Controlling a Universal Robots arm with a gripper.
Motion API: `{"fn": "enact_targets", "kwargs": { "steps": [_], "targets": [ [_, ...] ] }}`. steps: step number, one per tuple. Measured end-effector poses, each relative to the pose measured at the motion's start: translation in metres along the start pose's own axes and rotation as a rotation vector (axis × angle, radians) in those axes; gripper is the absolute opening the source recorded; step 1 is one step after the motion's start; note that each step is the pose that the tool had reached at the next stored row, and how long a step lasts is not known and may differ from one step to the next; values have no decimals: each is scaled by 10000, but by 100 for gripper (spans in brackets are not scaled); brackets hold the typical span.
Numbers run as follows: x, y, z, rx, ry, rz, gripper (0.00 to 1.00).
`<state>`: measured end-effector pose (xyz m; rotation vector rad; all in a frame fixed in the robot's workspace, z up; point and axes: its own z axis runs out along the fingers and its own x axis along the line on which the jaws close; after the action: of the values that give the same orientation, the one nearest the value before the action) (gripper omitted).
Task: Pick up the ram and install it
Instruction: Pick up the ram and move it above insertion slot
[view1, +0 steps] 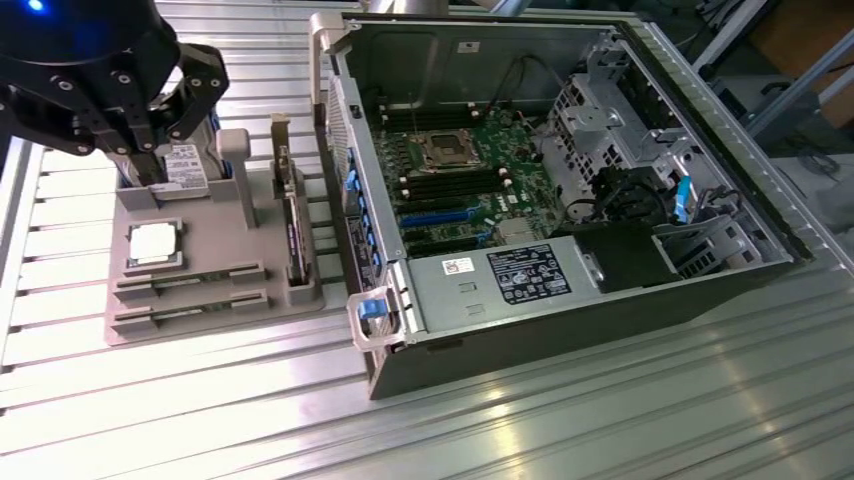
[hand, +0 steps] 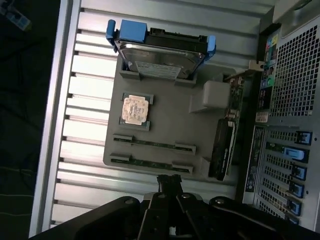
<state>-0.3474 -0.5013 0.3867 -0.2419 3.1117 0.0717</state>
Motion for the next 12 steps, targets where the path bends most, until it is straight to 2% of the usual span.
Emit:
{"fn": "enact_targets", "kwargs": {
  "steps": [5, 9, 12],
  "targets": [
    [1, 0, 0, -19, 36, -820, 11],
    [0, 0, 0, -40, 76, -1704, 11],
    [0, 0, 0, -48, 91, -2049, 11]
  ]
}}
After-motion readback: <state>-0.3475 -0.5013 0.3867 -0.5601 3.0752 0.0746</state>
